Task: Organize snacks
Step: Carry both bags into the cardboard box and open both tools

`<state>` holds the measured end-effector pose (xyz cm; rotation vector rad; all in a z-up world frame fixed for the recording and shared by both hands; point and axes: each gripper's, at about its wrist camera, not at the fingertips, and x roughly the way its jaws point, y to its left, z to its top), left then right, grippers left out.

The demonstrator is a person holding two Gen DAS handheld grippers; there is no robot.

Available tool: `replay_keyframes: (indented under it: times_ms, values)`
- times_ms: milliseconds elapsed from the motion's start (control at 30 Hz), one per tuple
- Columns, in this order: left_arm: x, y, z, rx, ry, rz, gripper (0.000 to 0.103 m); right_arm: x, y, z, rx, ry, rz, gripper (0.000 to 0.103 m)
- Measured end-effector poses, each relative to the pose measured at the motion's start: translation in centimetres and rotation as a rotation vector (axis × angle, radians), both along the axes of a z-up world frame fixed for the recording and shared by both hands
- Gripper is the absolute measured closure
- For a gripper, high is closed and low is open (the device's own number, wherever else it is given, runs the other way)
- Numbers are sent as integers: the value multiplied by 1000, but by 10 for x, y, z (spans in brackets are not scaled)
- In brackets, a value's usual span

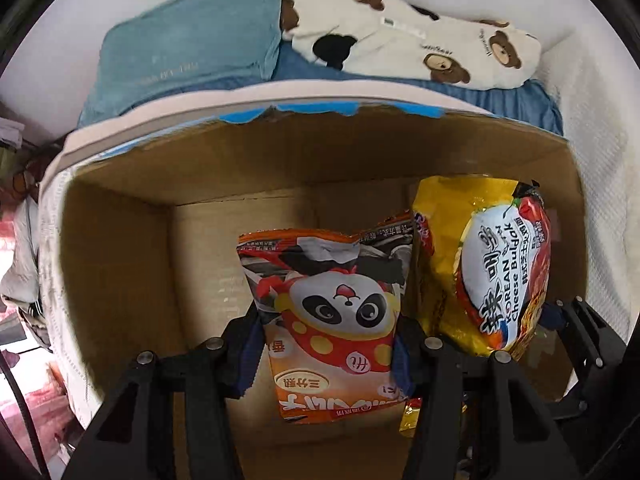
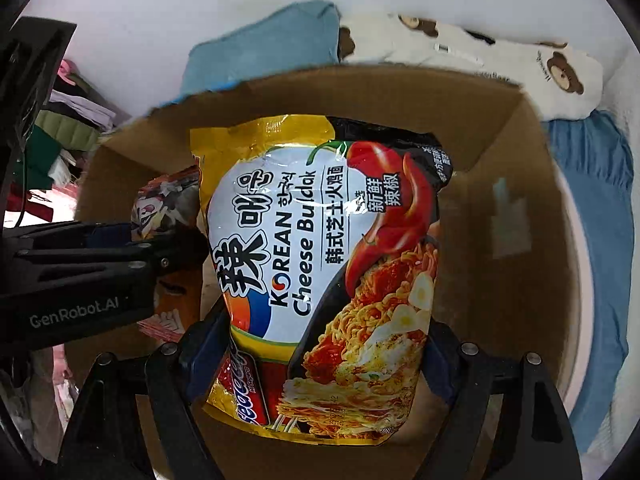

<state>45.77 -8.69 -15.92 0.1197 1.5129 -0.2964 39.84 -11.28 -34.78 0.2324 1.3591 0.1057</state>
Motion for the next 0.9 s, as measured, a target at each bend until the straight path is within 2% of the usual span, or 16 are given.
replay_keyframes:
  times_ms: [33,100,167,233,267,300,333,533,633,900]
  values:
    - [3,0,-3,6,7,4,52,7,-2,-5,-3,11,-1,18]
    - [5,-2,-2,22,13,12,52,6,4,7,10,33,-8,18]
    - [6,-4,-5,24,30,15,50,13,1,-8,27,71,-24,18]
    - [5,-1,-10,-10,56,36,42,22,-3,-20,8,95,-33,10]
    - [5,-1,-10,-24,63,46,30,22,-5,-21,0,89,-33,4]
    - [4,0,-11,-36,71,52,15,20,-6,-22,-7,80,-32,3]
    - [3,0,-11,-38,74,52,12,18,-5,-23,-18,77,-25,3]
    - [-14,6,5,-29,5,83,11,-4,-7,-17,-44,60,-23,3]
    - [-25,11,18,-23,-46,104,11,-29,-13,-11,-43,37,-44,3]
    - [-59,25,50,-36,-153,130,11,-89,-18,33,-87,-67,-74,3]
